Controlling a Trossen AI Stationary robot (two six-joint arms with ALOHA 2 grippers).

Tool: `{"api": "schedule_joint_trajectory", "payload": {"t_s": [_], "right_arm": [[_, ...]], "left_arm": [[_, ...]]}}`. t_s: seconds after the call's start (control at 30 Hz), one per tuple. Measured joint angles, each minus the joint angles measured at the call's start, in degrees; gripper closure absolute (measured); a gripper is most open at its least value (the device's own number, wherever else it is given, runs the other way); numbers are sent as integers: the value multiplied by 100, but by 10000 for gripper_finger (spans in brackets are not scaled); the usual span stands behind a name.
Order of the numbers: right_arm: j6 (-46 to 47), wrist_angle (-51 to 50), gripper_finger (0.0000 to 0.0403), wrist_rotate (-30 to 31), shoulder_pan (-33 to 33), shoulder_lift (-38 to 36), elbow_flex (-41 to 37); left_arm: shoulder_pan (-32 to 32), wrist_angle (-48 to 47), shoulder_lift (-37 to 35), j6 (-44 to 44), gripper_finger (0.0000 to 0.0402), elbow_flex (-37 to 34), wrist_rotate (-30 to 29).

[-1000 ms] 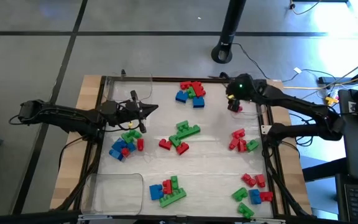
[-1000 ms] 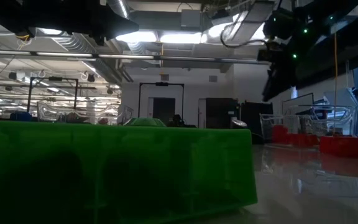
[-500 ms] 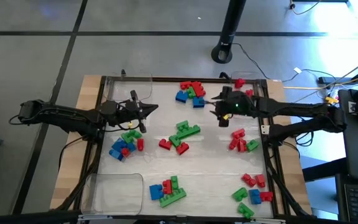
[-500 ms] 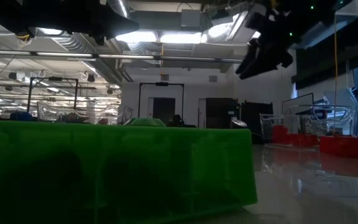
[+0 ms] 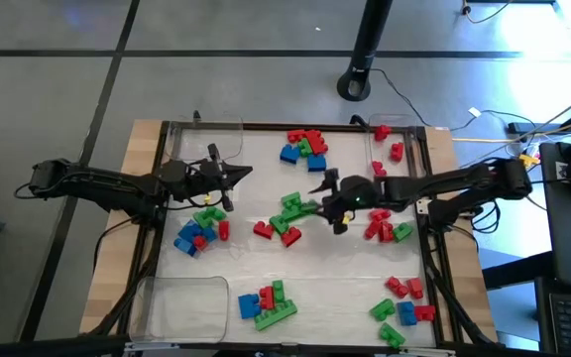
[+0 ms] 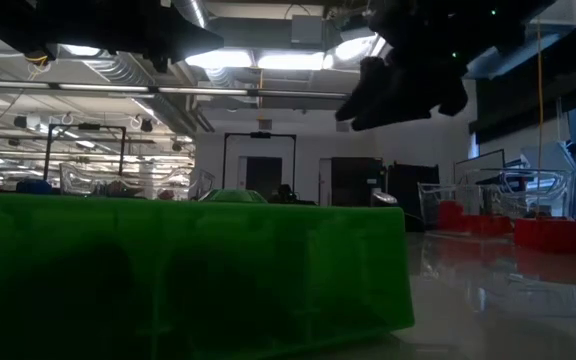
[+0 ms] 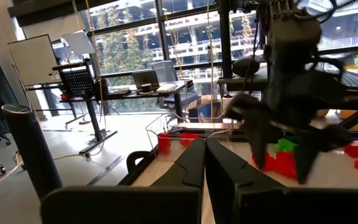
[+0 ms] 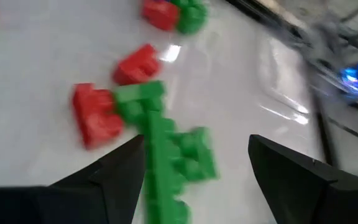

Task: Sort blocks
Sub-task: Put the red game piece into the right transparent bin

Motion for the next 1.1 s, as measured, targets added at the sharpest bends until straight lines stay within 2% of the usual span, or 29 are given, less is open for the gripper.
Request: {"api": "schedule_joint_trajectory", "payload": {"t_s": [0.13,0.3,0.6,1.1], "right_arm": [[5,384,121,-301,230,447,0],[82,826,121,-351,445,993,-1],[781,1444,121,-559,465,1853,2],[1076,2146,121,-556,460,2676,2]], "left_arm": [[0,-2,2,0,398,0,0],[0,-1,0,0,398,0,0],[0,-24,2,-2,398,0,0],[2,-28,1,-2,398,0,0]]}}
